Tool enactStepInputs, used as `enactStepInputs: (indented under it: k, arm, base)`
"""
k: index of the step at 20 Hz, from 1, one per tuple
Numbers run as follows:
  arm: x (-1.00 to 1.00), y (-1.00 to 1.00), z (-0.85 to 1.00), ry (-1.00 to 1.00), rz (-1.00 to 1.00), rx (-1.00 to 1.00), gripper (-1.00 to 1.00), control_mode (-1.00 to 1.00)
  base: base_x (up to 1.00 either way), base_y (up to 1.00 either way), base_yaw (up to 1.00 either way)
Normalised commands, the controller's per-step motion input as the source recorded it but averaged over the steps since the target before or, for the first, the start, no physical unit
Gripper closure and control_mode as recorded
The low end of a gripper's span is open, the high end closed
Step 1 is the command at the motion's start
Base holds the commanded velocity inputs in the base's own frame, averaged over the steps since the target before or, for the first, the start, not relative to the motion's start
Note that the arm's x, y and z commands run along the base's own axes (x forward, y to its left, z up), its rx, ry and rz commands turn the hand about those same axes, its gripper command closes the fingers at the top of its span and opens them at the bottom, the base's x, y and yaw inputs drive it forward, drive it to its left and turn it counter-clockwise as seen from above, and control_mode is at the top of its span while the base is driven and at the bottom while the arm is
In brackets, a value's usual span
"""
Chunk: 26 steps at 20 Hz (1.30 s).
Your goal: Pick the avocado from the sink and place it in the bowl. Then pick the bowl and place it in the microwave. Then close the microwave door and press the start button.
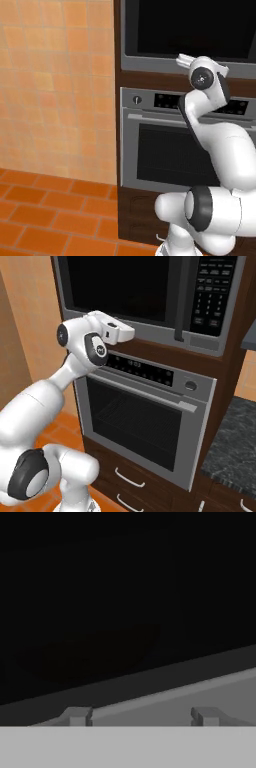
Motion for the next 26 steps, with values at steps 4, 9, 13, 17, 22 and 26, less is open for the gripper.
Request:
enactStepInputs:
  k: [4,9,13,17,22,26]
  arm:
    - [0.89,-0.18,0.0,0.0,-0.01,0.0,-1.0,-1.0]
    - [-0.15,-0.02,0.15,-0.01,0.0,0.0,-1.0,-1.0]
    - [-1.0,0.0,0.54,0.0,0.0,0.0,-1.0,-1.0]
    - [-0.93,0.0,0.68,0.09,0.0,-0.03,-1.0,-1.0]
    - [-0.99,0.0,0.4,0.13,0.0,-0.08,1.0,-1.0]
    - [-0.98,-0.34,0.0,0.0,0.0,-0.01,1.0,-1.0]
  base:
    - [0.0,0.0,0.0]
    - [0.0,0.0,0.0]
    - [0.0,0.0,0.0]
    - [0.0,0.0,0.0]
    - [0.0,0.0,0.0]
    - [0.0,0.0,0.0]
